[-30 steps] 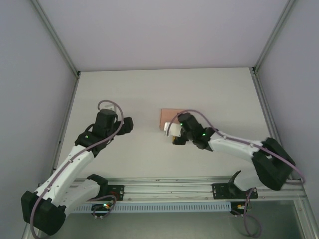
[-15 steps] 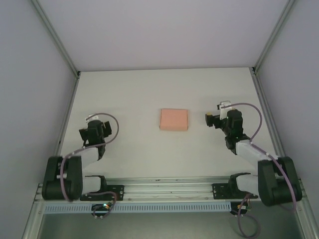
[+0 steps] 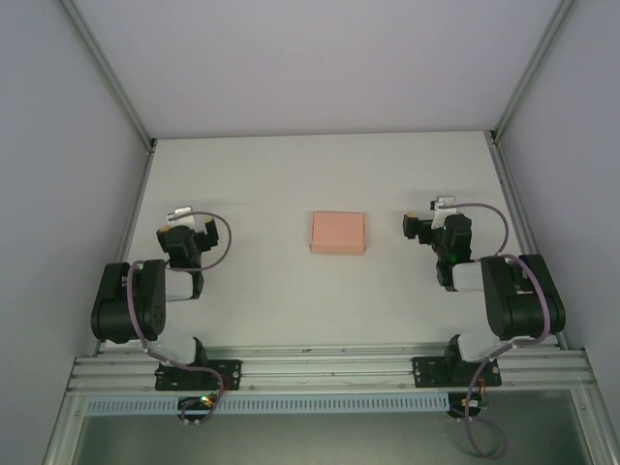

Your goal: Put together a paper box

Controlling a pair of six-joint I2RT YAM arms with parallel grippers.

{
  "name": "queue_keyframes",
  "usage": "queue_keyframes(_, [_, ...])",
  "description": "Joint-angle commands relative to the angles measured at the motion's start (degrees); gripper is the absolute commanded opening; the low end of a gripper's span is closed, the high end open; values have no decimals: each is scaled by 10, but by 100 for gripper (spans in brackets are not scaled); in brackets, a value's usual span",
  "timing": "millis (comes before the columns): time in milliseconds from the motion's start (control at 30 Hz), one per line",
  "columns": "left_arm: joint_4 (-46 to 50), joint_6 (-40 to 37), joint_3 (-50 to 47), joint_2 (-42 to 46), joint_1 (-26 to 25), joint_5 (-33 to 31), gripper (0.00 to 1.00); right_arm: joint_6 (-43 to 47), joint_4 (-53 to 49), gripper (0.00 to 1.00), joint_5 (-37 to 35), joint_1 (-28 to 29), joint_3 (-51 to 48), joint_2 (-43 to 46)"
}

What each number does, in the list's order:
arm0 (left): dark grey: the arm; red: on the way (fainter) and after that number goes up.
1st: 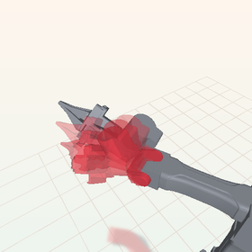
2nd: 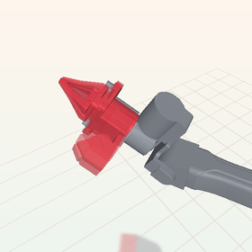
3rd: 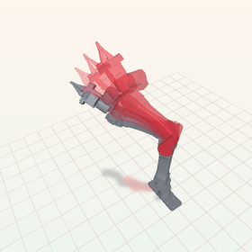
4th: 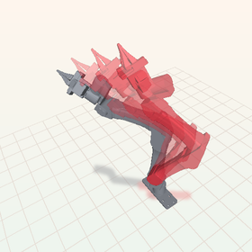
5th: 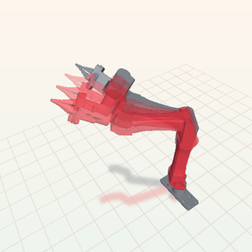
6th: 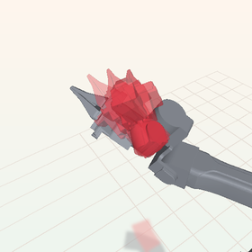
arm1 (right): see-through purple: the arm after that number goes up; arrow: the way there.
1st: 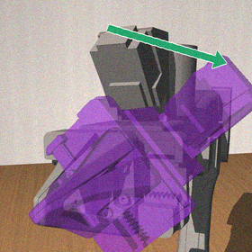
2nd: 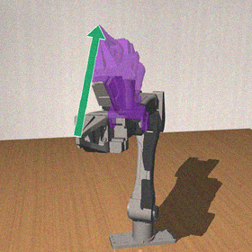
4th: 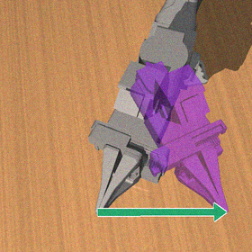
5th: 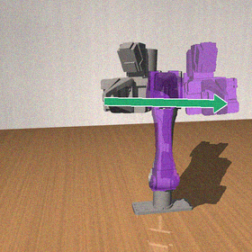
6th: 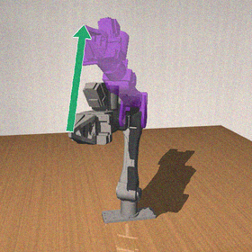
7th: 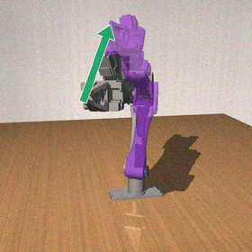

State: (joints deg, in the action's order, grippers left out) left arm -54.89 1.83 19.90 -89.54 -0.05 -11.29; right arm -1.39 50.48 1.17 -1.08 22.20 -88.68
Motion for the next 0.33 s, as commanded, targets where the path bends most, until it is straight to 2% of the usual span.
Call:
queue_keyframes(0, [-20, -12, 8, -4, -1, 12, 100, -5, 12, 99, 13, 3, 9, 1])
queue_keyframes(300, [-14, -14, 9, -3, -4, 12, 100, -5, 8, 100, 15, 3, 10, 2])
